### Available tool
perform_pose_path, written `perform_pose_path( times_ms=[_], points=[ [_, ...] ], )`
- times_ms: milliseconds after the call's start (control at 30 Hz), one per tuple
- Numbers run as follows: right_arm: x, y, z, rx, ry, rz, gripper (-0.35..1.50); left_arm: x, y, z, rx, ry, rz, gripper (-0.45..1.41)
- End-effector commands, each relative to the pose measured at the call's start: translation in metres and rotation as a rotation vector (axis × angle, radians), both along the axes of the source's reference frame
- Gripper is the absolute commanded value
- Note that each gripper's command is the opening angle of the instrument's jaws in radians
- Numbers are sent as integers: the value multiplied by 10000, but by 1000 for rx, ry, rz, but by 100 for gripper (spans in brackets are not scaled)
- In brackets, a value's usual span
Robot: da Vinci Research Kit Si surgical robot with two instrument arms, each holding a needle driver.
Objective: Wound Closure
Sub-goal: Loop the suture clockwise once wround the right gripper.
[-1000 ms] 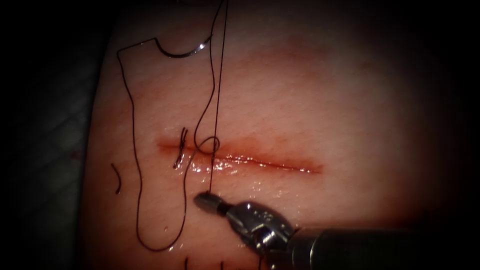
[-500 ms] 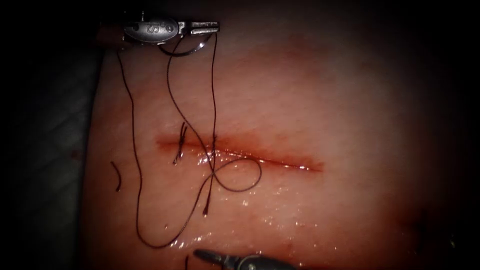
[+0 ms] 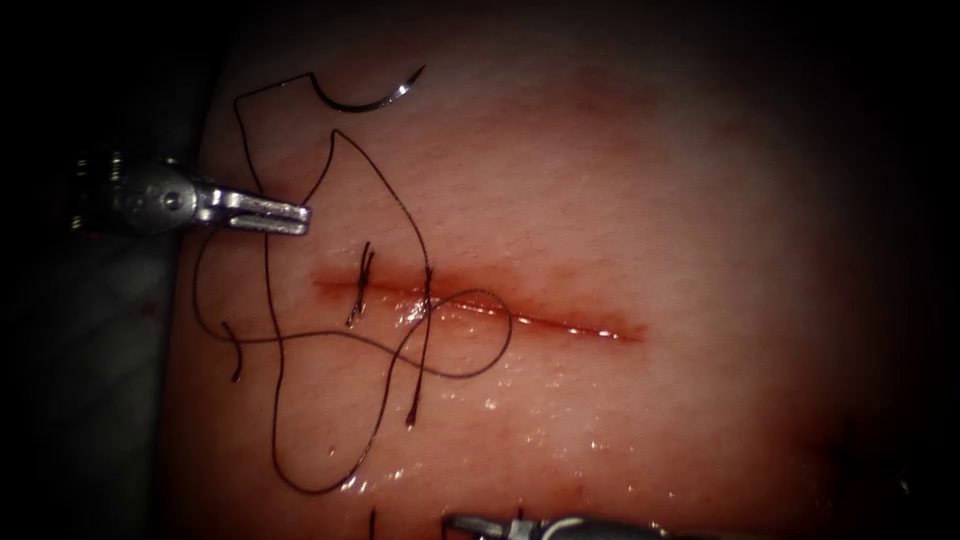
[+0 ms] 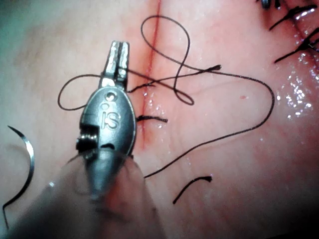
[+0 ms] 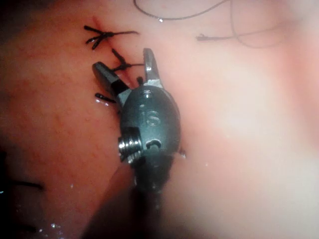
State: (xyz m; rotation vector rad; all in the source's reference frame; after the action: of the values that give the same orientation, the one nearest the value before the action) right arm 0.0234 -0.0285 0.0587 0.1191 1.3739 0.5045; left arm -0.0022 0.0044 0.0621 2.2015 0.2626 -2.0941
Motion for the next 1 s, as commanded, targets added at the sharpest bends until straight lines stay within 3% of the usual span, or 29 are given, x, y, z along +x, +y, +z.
perform_pose_path(
  times_ms=[33,133,200,367,433,500,567,633,667,700,833,1000],
  points=[
    [-7,16,3,-59,-17,-6,147,-4,-5,0,-1,-6,5,-45],
    [-19,30,-2,-65,-24,-8,140,0,-19,-14,-4,-15,19,-45],
    [-41,63,-3,-102,-96,19,128,7,-34,-38,2,-19,52,-45],
    [-42,74,5,-147,-197,95,133,11,-41,-63,16,-29,78,-45],
    [-41,75,9,-146,-228,116,123,12,-44,-73,43,-49,95,-45],
    [-41,78,12,-152,-221,110,101,11,-49,-83,58,-66,109,-45],
    [-40,109,18,-170,-269,126,88,-2,-65,-103,71,-93,124,-45],
    [-37,114,20,-173,-268,121,84,-6,-67,-104,69,-93,125,-45],
    [-33,118,23,-172,-250,95,41,-11,-69,-104,66,-94,123,-45],
    [-25,120,28,-165,-254,58,-15,-22,-72,-102,57,-77,102,-45],
    [-1,114,41,-119,-249,5,-35,-38,-80,-96,44,-59,73,-45],
    [24,111,59,-117,-230,-63,-35,-49,-94,-97,31,-69,77,-45]
  ],
)
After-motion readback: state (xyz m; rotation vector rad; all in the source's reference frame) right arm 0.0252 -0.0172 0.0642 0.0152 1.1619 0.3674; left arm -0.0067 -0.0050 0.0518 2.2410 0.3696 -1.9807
